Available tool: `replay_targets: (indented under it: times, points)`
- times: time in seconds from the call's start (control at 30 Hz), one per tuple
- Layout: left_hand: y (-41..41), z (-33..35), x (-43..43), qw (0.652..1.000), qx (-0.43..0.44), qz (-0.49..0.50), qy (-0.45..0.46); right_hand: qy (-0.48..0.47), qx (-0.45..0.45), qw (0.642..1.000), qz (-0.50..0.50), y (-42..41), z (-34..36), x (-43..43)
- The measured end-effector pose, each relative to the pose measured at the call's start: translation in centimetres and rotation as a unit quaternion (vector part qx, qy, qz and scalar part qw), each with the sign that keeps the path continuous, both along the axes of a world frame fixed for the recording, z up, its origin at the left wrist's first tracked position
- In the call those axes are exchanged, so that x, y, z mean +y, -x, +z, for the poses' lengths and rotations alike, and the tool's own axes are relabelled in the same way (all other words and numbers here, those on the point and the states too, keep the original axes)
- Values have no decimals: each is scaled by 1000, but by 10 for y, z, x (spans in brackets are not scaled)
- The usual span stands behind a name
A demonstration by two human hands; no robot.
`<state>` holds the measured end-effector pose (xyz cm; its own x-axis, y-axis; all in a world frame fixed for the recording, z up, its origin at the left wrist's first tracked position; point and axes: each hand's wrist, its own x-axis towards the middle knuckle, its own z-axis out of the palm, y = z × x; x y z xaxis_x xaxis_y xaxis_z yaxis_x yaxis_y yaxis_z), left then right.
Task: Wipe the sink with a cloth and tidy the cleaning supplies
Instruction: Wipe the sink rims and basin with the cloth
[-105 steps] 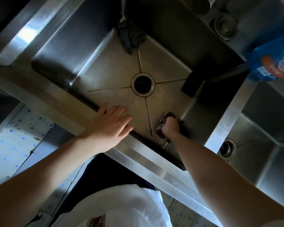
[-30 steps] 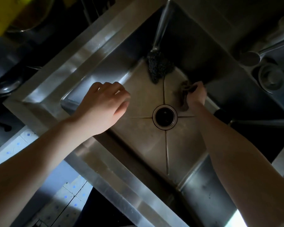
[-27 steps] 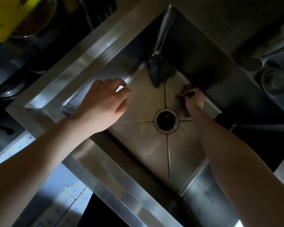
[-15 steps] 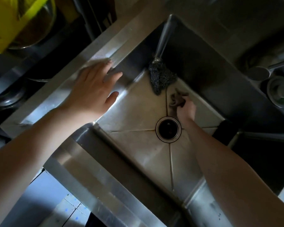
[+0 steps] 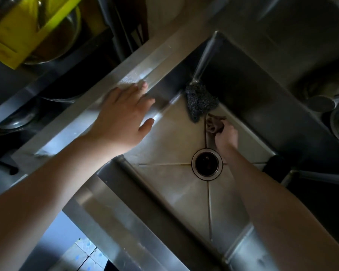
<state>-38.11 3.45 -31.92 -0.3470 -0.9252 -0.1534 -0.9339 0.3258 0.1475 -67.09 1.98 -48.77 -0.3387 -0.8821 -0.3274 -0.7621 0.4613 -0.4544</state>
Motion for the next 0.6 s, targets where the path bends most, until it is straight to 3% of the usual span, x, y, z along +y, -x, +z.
replay_targets:
  times: [0.27,0.6]
  points:
    - [-2,-3,-1,1000,14,1,6,-70,40,982,172,-9,-3,13]
    - [-4,-4,0,1000,13,-4,20,-99,58,913,393,-7,-3,46]
